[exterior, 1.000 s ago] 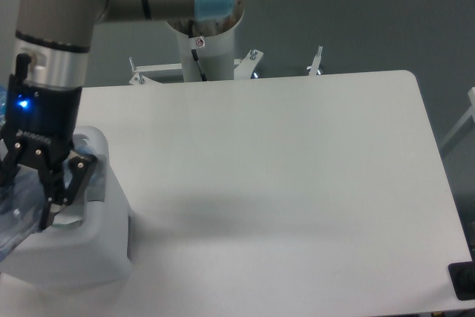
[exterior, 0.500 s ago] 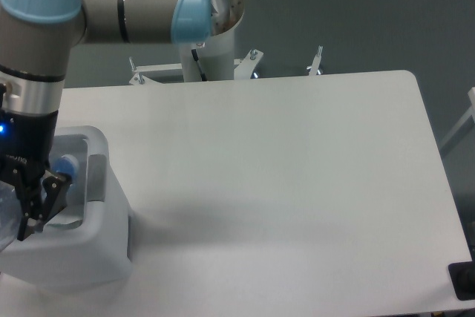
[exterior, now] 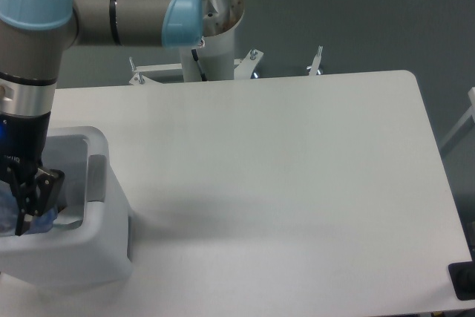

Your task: Place the trash in the trash can

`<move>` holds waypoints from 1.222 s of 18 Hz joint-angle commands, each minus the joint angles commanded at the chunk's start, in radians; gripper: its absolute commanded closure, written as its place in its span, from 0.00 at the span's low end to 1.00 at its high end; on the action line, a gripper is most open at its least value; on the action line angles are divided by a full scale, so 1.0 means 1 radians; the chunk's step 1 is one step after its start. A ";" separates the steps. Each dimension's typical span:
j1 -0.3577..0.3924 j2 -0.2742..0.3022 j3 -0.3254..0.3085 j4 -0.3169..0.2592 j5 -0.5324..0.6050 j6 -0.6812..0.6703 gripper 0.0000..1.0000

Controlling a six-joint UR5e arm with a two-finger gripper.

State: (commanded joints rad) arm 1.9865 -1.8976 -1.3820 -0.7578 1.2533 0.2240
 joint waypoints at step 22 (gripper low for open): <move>0.333 0.103 0.064 -0.014 0.127 0.015 0.00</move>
State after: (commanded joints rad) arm 2.3193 -1.7948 -1.3177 -0.7716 1.3801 0.2388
